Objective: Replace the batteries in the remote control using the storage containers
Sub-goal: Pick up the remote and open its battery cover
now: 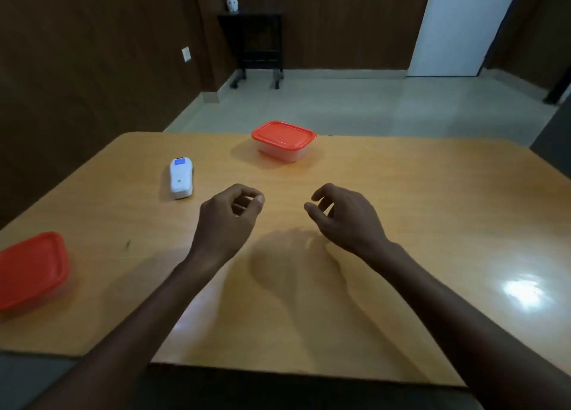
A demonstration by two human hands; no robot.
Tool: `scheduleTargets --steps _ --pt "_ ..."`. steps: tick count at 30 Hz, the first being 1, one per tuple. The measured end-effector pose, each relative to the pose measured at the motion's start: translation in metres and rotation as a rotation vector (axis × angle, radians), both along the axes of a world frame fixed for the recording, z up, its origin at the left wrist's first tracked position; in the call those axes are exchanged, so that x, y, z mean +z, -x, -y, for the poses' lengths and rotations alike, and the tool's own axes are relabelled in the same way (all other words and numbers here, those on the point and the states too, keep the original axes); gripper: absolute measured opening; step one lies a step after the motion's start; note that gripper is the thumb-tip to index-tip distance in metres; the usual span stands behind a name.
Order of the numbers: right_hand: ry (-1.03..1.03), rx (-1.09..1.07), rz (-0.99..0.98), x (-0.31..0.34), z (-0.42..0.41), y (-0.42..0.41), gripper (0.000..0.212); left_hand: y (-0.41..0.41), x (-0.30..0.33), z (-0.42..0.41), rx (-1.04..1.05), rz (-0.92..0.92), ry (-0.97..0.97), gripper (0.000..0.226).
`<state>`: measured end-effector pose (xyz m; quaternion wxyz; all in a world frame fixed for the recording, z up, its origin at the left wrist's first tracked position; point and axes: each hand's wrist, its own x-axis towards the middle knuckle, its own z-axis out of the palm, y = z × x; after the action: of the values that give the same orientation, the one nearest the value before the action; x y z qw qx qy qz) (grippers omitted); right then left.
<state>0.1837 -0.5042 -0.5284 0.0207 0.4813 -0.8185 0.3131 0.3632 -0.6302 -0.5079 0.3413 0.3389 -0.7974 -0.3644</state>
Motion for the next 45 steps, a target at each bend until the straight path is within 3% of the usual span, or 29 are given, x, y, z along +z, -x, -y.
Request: scheduleTargets --steps 7,19,27,33,38,43,45 --pt "-0.023 0.052 0.062 0.003 0.01 -0.07 0.035 -0.071 0.006 -0.001 0.157 0.088 -0.13 0.012" --pt "-0.147 0.078 0.084 -0.012 0.213 -0.12 0.052 -0.115 0.014 0.065 0.454 0.215 -0.071 0.014" --pt "-0.12 -0.016 0.107 -0.01 0.275 -0.137 0.048 -0.119 0.009 0.085 0.434 0.196 -0.197 0.015" --pt "0.079 -0.02 0.167 -0.006 0.194 -0.132 0.056 -0.098 0.009 0.069 0.272 -0.015 -0.503 0.013" --pt "0.148 -0.015 0.131 -0.009 0.07 -0.119 0.037 -0.065 0.011 0.023 -0.02 -0.176 -0.818 0.037" --pt "0.158 -0.042 0.201 0.001 -0.029 -0.099 0.045 -0.021 0.001 -0.045 -0.176 -0.232 -0.933 0.041" --pt "0.15 -0.038 0.369 0.006 -0.053 -0.09 0.045 -0.005 0.0 -0.063 -0.211 -0.235 -0.944 0.038"
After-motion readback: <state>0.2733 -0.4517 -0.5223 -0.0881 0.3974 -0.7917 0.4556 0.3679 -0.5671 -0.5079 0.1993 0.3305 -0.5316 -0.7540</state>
